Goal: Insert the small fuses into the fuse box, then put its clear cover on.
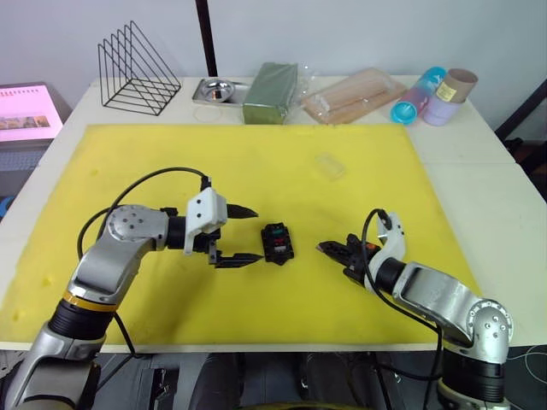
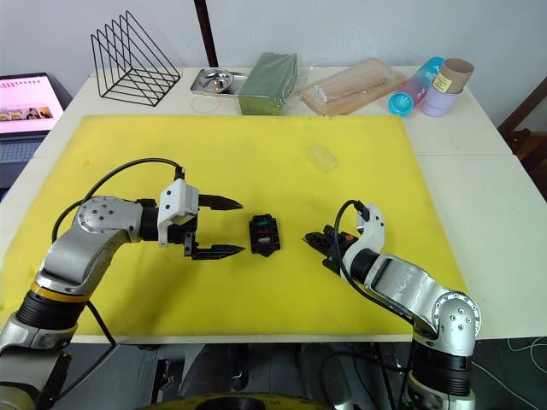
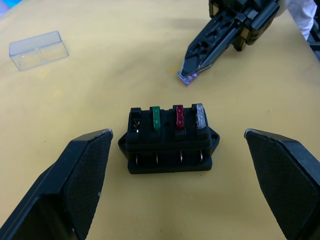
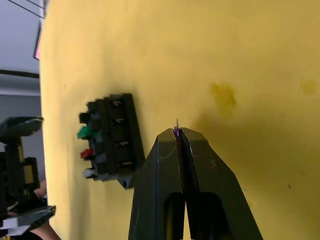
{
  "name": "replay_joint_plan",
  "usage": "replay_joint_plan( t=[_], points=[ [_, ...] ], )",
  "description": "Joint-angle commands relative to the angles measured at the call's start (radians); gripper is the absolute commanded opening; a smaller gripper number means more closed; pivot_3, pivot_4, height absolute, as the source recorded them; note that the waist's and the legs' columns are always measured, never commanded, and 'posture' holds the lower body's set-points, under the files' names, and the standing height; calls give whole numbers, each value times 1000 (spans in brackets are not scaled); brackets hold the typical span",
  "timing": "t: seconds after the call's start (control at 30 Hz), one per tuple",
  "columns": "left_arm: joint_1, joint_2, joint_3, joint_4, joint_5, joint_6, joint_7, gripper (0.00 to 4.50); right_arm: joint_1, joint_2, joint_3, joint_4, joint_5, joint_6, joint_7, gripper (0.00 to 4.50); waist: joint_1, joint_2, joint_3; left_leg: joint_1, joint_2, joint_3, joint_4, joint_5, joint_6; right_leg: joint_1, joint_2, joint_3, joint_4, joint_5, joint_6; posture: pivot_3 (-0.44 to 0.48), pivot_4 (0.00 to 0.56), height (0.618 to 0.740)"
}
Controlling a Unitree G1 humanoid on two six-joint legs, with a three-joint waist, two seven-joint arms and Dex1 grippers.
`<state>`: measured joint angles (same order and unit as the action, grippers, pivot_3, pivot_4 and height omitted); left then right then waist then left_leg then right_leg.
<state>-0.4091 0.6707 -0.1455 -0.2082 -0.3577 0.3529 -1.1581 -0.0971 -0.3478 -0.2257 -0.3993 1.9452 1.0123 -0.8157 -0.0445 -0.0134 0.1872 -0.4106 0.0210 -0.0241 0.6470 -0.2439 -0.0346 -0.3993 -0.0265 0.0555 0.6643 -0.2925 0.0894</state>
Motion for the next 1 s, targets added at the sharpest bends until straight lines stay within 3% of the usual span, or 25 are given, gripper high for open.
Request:
replay_joint_plan(
  t=[0.03,0.37,0.47,0.63,0.8,1.0],
  points=[
    [-15,1,7,-22,-4,-18,-1,4500,-3,-72,27,-48,27,-36,85,919,0,0,0,0,0,0,0,0,0,0,0,0,0,0,0,0,150,740],
    [-29,-3,3,-5,0,-24,-4,4500,-107,-403,76,15,27,76,505,4355,3,0,0,0,1,0,1,0,0,0,0,0,0,0,0,0,150,740],
    [-35,-3,2,3,1,-26,-6,4500,-186,-506,107,60,27,139,628,4471,3,0,0,0,1,1,1,0,0,0,0,0,-1,0,0,0,150,740],
    [-49,-2,0,19,7,-36,-11,4500,-456,-664,224,171,-251,339,963,4471,4,0,1,0,2,1,1,0,0,-1,1,0,-1,0,0,0,150,740],
    [-63,-3,-4,32,9,-41,-21,4500,-663,-698,400,290,-539,438,1321,4471,8,0,1,-1,3,2,1,0,0,-2,1,0,-2,0,0,0,150,740],
    [-83,-4,-8,50,12,-51,-32,4500,-836,-688,660,409,-876,363,1763,4471,11,0,1,-9,2,2,3,0,0,-9,0,0,-1,0,0,0,150,740]
  ],
)
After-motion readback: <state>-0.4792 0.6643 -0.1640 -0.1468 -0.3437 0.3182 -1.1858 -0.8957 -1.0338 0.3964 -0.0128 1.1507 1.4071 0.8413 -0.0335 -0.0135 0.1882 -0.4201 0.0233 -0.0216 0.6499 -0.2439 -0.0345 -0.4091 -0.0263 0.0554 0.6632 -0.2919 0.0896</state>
